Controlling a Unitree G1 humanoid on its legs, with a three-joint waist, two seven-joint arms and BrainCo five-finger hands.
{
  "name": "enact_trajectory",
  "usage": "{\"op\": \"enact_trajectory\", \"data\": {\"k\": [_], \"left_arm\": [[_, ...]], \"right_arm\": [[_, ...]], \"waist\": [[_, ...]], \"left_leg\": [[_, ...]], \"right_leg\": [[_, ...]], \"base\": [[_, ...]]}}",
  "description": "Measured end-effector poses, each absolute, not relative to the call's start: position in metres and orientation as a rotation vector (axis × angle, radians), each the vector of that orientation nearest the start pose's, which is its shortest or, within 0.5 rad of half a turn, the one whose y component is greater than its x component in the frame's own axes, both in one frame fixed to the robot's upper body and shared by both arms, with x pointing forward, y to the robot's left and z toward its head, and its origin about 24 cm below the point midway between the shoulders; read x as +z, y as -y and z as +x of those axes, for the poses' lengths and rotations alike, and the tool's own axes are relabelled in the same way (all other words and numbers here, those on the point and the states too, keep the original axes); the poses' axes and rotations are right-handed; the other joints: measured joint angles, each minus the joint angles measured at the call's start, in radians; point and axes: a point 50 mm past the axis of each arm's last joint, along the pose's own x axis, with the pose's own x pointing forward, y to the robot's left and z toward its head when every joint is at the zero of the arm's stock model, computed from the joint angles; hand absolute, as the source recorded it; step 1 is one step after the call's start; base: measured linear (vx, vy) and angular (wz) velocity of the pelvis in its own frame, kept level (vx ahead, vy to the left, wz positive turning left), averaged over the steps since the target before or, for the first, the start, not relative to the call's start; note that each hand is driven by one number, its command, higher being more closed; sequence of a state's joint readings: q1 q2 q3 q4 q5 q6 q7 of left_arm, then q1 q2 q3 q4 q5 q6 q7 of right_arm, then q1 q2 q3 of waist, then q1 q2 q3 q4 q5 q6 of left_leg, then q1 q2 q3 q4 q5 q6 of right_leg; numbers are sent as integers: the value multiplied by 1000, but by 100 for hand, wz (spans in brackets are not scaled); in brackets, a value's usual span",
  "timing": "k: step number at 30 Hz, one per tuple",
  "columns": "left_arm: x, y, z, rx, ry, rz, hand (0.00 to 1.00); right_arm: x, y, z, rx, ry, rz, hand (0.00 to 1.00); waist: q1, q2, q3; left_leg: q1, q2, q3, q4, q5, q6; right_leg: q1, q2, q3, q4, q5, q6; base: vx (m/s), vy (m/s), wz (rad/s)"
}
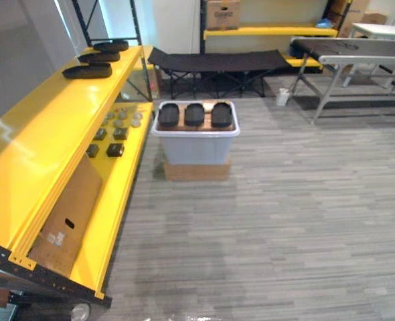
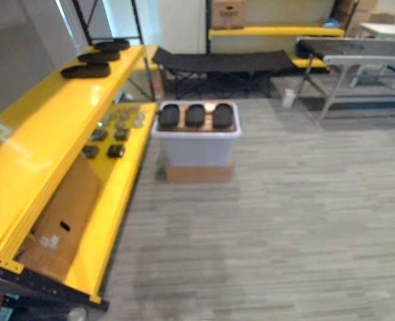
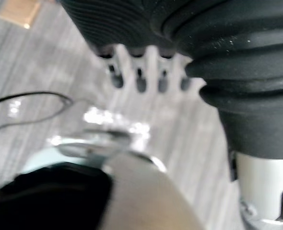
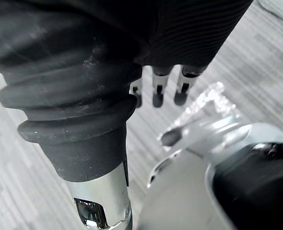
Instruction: Walk over and take plastic housings, then place them on the shelf
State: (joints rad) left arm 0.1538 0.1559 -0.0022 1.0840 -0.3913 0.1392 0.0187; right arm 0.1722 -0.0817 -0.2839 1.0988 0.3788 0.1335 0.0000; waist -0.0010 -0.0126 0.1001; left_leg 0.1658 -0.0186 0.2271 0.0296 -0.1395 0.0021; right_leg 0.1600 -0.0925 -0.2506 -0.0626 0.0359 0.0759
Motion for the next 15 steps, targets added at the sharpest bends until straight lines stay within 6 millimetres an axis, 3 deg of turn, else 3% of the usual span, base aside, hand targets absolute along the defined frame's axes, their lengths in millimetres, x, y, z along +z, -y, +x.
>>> {"op": "enact_trajectory", "data": {"k": [7, 15], "left_arm": [[-169, -211, 52, 354, -1287, -227, 0], [-169, -211, 51, 367, -1278, -265, 0]], "right_arm": [[-173, 205, 36, -561, -1280, 474, 0], [-173, 204, 40, -532, -1253, 423, 0]], "waist": [[-3, -8, 26], [-8, -10, 41]], "left_leg": [[38, -5, -4, -56, 22, -19], [49, -7, -10, -108, 56, -13]], "right_leg": [[18, -1, -25, -2, -13, 21], [9, 2, -34, -2, -15, 23]], "base": [[20, 8, 6], [-49, -16, 3]]}}
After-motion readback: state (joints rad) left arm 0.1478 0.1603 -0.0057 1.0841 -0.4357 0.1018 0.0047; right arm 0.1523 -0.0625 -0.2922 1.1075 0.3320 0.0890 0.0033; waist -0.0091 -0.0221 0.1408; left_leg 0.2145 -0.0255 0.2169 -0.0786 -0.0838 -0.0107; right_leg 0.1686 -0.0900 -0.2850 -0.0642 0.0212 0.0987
